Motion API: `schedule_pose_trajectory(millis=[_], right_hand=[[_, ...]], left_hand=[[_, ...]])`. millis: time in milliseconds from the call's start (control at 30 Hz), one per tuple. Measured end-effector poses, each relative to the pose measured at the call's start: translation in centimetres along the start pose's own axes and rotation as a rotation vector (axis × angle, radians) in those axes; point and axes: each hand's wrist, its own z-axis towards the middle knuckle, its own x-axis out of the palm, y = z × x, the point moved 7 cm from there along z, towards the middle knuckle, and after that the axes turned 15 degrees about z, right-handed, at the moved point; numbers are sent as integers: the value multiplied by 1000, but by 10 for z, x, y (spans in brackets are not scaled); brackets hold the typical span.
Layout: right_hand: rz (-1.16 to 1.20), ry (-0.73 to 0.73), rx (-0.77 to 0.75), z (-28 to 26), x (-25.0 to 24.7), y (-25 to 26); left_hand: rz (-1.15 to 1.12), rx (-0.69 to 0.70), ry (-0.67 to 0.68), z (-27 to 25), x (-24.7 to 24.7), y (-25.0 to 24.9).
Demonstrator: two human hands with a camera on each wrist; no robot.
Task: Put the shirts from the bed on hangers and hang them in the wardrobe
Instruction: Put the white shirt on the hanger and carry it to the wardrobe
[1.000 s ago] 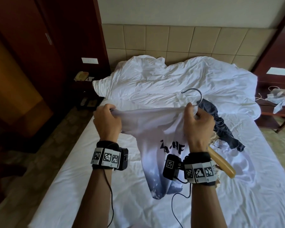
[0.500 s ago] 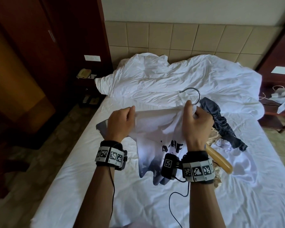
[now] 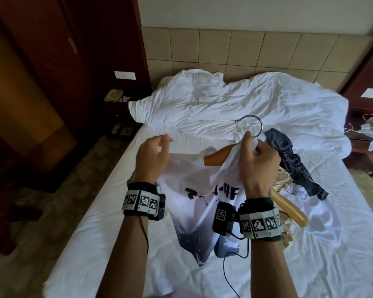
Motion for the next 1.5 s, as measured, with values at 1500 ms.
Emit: schedule_pose_trajectory(millis=[1500], right_hand=[[-94, 417, -64, 0, 25, -13]], left_hand=[[144, 130, -308, -7, -40, -52]])
